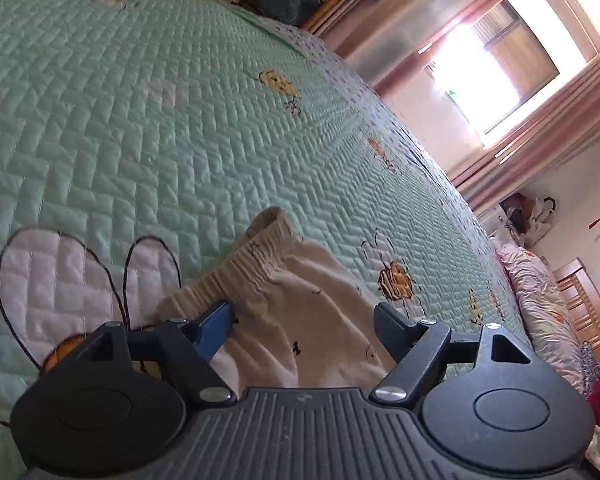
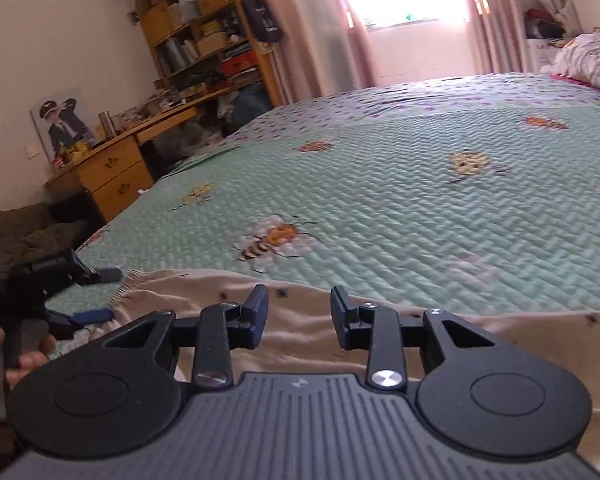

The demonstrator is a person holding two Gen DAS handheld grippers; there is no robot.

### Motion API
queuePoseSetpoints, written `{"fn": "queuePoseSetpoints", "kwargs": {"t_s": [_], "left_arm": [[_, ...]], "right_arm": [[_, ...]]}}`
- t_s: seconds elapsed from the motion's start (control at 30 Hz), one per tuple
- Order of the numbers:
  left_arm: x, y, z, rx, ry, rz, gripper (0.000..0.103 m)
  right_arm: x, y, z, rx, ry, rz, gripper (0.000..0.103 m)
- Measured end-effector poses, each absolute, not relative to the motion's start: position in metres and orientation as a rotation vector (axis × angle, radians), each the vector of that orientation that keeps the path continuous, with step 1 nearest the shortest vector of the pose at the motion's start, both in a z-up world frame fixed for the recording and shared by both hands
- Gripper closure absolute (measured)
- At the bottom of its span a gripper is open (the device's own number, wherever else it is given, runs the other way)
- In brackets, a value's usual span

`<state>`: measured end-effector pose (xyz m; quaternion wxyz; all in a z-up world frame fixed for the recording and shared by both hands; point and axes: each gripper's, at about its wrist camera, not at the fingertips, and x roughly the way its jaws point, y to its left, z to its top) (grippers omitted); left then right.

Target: Fold clothes

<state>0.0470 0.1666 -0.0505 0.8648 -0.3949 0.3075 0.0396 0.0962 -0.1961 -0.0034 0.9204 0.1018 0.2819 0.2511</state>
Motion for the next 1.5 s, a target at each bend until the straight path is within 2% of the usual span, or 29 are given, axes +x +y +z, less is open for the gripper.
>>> {"fn": "queuePoseSetpoints", "kwargs": {"t_s": [0.13, 0.33, 0.37, 0.47, 0.63, 0.87, 0.93, 0.97, 1.0, 1.17, 1.37, 1.5], "left_arm": [[0.047, 0.177, -0.067, -0.905, 0.661, 0.020, 0.023], [0.031, 0.211, -0.072, -1.068, 0.536, -0.085, 0.023], [0.031, 0.215, -0.069, -1.057, 0.526, -0.090, 0.021], [0.030, 0.218, -0.065, -0.979, 0.527, -0.113, 0.018], [0.035, 0.221, -0.069, -0.992, 0.531, -0.179, 0.017], [0.041, 0.219, -0.074, -0.989, 0.519, -0.213, 0.013], [0.041, 0.216, -0.073, -0.975, 0.514, -0.212, 0.011], [0.041, 0.214, -0.073, -0.965, 0.513, -0.209, 0.011], [0.042, 0.212, -0.072, -0.954, 0.513, -0.207, 0.011], [0.042, 0.211, -0.070, -0.939, 0.499, -0.220, 0.011], [0.040, 0.213, -0.068, -0.972, 0.442, -0.250, 0.006], [0.044, 0.209, -0.073, -0.960, 0.473, -0.233, 0.006]], "right_arm": [[0.138, -0.127, 0.002, 0.174, 0.612, 0.633, 0.066], [0.190, -0.042, -0.002, 0.125, 0.682, 0.844, 0.066], [0.195, -0.028, -0.002, 0.072, 0.693, 0.901, 0.064], [0.195, 0.006, -0.006, -0.156, 0.681, 0.973, 0.046], [0.195, 0.025, -0.011, -0.342, 0.694, 1.068, 0.046], [0.210, 0.018, -0.017, -0.384, 0.712, 1.151, 0.047], [0.211, 0.017, -0.017, -0.395, 0.714, 1.159, 0.058], [0.209, 0.017, -0.017, -0.403, 0.715, 1.166, 0.077], [0.205, 0.017, -0.016, -0.421, 0.703, 1.166, 0.090], [0.182, 0.016, -0.010, -0.482, 0.628, 1.131, 0.099], [0.174, 0.011, 0.011, -0.429, 0.653, 1.047, 0.099], [0.188, 0.028, -0.014, -0.500, 0.747, 0.974, 0.099]]}}
